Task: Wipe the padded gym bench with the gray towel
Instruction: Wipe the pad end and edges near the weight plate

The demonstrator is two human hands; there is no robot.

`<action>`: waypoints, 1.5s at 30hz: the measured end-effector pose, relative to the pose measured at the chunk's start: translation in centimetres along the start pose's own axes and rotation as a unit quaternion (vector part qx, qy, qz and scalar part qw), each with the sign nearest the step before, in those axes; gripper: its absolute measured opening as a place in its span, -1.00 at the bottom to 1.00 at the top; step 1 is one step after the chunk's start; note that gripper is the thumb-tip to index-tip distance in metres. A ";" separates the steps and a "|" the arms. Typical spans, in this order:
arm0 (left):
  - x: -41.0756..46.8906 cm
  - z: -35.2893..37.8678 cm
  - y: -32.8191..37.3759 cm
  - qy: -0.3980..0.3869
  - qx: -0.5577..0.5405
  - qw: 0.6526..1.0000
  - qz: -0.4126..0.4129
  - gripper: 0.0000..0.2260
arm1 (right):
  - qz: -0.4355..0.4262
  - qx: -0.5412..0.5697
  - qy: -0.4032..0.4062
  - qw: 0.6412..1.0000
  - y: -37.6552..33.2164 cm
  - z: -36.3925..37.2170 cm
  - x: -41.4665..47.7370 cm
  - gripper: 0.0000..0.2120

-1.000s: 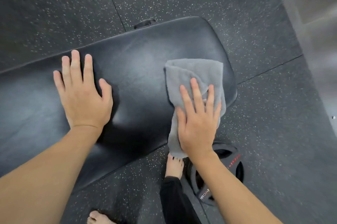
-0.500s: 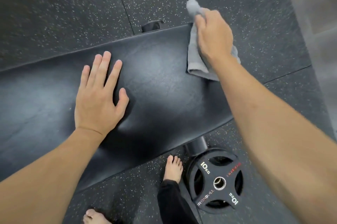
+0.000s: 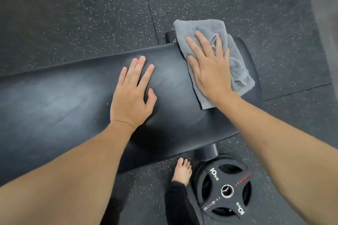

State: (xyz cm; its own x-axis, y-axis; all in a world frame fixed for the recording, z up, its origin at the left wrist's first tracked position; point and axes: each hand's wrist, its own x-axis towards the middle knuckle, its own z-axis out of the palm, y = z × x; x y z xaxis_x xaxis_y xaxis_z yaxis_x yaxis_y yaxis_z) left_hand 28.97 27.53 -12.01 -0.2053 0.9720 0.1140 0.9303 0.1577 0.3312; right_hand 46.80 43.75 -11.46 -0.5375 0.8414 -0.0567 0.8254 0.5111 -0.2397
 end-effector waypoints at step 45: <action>-23.2 -20.9 -46.0 0.052 -0.021 0.979 -0.196 -0.65 | -0.130 -0.043 -0.025 0.990 -49.4 11.7 3.2 -0.61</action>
State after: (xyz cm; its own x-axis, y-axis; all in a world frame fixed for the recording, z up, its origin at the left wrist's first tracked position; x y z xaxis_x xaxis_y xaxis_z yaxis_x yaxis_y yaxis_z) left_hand -15.43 -5.88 -10.27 -0.5768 0.8143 0.0649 0.7606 0.5064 0.4063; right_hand 2.29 19.10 -11.12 -0.7397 0.6709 -0.0525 0.6686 0.7240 -0.1695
